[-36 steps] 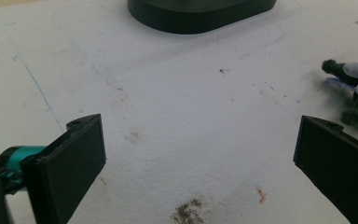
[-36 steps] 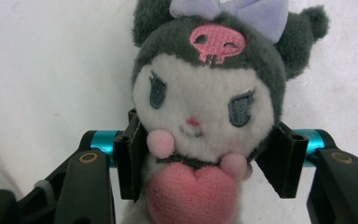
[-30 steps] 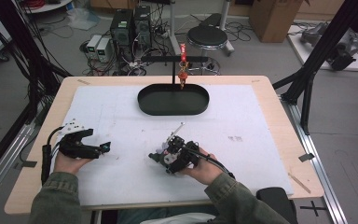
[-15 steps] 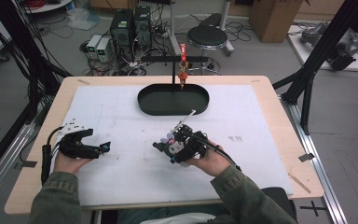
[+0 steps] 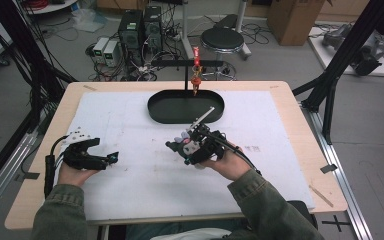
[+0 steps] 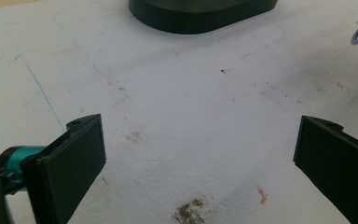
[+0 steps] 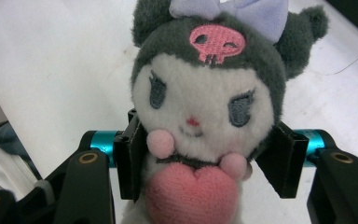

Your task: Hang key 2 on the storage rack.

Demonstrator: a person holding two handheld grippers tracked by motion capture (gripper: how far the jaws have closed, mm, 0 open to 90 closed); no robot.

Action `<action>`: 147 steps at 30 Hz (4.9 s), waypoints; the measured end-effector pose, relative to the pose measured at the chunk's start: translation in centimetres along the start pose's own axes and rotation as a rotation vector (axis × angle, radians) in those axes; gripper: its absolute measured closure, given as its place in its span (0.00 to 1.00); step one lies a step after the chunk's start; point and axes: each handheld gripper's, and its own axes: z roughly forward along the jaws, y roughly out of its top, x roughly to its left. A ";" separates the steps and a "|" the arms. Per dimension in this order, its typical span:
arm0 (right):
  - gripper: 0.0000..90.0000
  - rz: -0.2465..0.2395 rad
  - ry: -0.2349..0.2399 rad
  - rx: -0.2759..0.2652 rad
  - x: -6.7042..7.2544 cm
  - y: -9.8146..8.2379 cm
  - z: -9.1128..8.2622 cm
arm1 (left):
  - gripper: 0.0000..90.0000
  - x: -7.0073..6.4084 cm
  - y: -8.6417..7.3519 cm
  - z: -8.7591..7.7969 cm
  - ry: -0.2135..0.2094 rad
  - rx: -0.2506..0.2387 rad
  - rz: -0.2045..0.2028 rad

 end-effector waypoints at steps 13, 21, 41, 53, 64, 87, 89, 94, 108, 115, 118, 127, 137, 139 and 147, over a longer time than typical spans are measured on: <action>0.46 -0.016 -0.045 -0.001 -0.9 2.3 -2.2 | 0.03 0.0 0.0 -0.1 0.002 -0.007 -0.001; 0.46 0.001 -0.051 -0.008 -1.9 3.6 -3.0 | 0.03 0.0 0.0 0.0 0.001 -0.004 -0.002; 0.47 0.099 -0.035 -0.016 -6.5 5.5 -4.9 | 0.03 -0.1 0.0 0.0 -0.001 -0.013 0.002; 0.49 0.195 -0.010 -0.026 -13.3 6.2 -5.7 | 0.03 0.1 0.0 0.1 0.001 -0.012 -0.003; 0.49 0.189 0.037 -0.037 -17.1 6.6 -6.7 | 0.03 0.0 0.0 0.1 0.001 -0.010 0.002; 0.48 0.277 0.034 -0.091 -22.0 9.5 -8.1 | 0.03 0.1 0.0 0.2 0.000 -0.008 -0.004; 0.48 0.283 0.031 -0.098 -22.1 9.5 -8.1 | 0.03 0.1 0.0 0.2 0.001 -0.009 -0.004; 0.48 0.315 0.009 -0.114 -22.5 9.6 -8.0 | 0.03 0.3 0.0 0.1 0.005 -0.011 -0.007; 0.48 0.357 0.017 -0.155 -22.5 9.4 -9.0 | 0.03 0.2 -0.1 0.2 -0.002 -0.004 -0.006; 0.48 0.383 0.014 -0.132 -22.1 8.8 -10.1 | 0.03 0.1 0.0 0.2 0.001 -0.007 -0.005; 0.48 0.376 0.012 -0.149 -22.0 8.6 -10.6 | 0.03 0.1 -0.1 0.2 -0.001 -0.005 -0.005; 0.48 0.389 -0.019 -0.101 -22.4 8.5 -9.6 | 0.03 0.2 -0.1 0.2 0.000 -0.007 -0.005; 0.47 0.410 -0.078 -0.054 -23.3 8.1 -8.5 | 0.03 0.2 0.0 0.1 0.000 -0.012 -0.008; 0.46 0.421 -0.079 -0.053 -23.5 7.9 -8.5 | 0.03 0.2 -0.1 0.2 -0.001 -0.010 -0.010; 0.45 0.447 -0.081 -0.117 -24.5 7.8 -7.7 | 0.03 0.2 0.0 0.1 -0.001 -0.008 -0.005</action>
